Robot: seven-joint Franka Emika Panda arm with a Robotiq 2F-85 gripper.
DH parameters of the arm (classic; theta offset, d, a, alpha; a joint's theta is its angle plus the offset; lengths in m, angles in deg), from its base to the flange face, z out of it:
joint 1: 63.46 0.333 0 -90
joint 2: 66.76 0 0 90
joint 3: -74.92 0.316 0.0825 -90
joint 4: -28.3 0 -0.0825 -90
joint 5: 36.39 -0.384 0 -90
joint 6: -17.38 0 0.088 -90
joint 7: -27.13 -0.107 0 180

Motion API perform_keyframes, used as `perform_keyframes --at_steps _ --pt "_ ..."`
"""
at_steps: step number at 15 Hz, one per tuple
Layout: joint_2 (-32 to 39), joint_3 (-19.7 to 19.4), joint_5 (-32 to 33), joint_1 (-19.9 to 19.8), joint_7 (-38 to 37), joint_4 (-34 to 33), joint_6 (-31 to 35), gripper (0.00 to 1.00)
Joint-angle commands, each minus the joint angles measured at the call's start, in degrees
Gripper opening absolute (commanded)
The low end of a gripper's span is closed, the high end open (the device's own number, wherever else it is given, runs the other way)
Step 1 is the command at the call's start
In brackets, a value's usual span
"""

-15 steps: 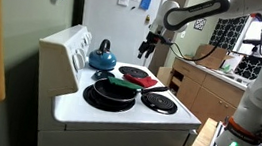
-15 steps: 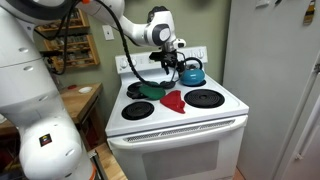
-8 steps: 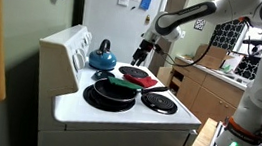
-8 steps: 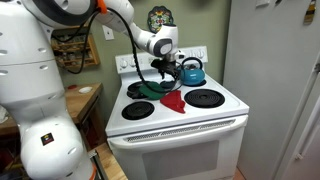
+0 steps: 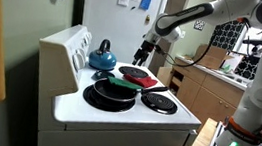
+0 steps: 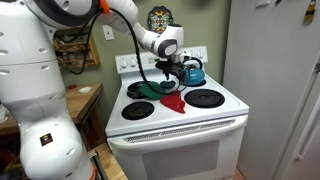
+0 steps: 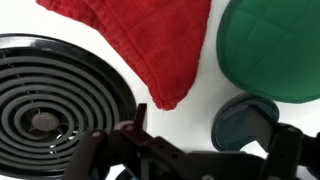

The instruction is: Unfold the red towel on the stove

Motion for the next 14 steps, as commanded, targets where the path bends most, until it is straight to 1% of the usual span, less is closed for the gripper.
perform_keyframes --at_steps 1,8,12,13,14 --pt "3.13 -0.96 -1.29 -1.04 3.48 -1.31 -0.34 1.00" --pt "7.52 0.16 -9.17 -3.40 10.58 -2.48 -2.28 1.00" --pt "8.75 0.78 -13.05 -4.60 13.63 -2.90 -3.89 1.00" --pt "8.95 0.85 -13.78 -4.82 14.13 -2.98 -4.48 0.96" --pt "9.14 0.89 -14.36 -4.99 14.53 -3.08 -4.90 0.83"
